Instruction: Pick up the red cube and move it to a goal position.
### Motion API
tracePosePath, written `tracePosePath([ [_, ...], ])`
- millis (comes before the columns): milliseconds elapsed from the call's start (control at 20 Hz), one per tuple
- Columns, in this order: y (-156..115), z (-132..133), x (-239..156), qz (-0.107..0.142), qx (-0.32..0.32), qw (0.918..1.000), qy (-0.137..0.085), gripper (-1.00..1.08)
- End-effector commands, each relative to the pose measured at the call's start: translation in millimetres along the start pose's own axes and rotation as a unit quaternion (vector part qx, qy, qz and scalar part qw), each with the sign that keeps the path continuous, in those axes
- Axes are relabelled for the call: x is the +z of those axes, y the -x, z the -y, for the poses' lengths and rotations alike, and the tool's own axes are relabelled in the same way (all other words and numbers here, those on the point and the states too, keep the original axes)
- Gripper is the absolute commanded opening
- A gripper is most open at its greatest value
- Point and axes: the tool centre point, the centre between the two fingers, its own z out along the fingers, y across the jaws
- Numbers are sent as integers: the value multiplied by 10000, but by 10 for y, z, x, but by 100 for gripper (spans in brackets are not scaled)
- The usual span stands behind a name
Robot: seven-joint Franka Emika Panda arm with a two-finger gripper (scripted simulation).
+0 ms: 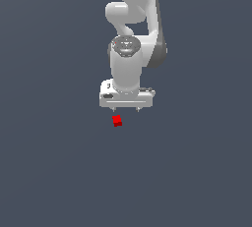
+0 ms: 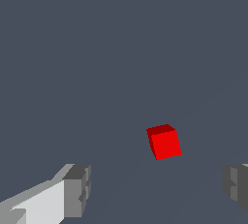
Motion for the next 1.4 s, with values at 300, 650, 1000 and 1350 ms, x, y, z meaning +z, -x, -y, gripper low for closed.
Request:
tracePosePath([
  [300,22,-25,87,-9,-70,10000,0,100],
  [650,98,-124,417,-44,-334,9994,1,100],
  [1000,196,-292,954,-101,-759,9971,1,100],
  [1350,238,-417,1339,-141,-1056,9943,0,100],
])
